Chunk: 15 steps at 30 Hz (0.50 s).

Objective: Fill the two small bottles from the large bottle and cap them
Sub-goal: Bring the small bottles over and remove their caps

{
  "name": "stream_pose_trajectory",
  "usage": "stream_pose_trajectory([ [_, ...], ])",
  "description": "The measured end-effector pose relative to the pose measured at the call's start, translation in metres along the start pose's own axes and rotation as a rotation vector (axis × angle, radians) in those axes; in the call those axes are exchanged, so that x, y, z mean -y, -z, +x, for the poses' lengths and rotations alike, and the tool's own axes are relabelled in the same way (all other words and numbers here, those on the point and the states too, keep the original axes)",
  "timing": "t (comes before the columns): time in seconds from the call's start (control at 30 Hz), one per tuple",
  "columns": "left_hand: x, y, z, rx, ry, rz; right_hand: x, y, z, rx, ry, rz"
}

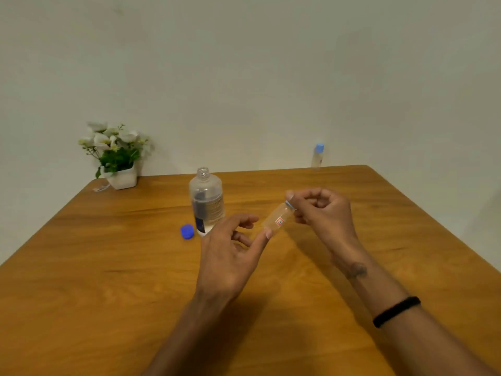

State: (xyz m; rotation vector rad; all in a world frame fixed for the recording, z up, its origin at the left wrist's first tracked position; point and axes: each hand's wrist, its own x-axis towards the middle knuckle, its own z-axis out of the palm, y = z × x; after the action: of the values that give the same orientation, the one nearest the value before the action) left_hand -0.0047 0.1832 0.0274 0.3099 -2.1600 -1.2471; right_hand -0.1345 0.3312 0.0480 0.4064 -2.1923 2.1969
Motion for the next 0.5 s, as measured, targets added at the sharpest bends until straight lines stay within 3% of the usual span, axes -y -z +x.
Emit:
stream_pose_trajectory([
  [0.23,0.021,0.018,-0.013,0.1,0.06,-0.013,-0.011,-0.034,-0.043,0.072,-0.04,0.047],
  [0.4,0.026,0.013,-0.006,0.064,0.181,-0.251,-0.011,-0.038,-0.053,0.208,-0.145,0.16],
  [0.5,0.024,0.015,-0.011,0.151,0.126,-0.168,-0.012,-0.035,-0.055,0.289,-0.174,0.163],
])
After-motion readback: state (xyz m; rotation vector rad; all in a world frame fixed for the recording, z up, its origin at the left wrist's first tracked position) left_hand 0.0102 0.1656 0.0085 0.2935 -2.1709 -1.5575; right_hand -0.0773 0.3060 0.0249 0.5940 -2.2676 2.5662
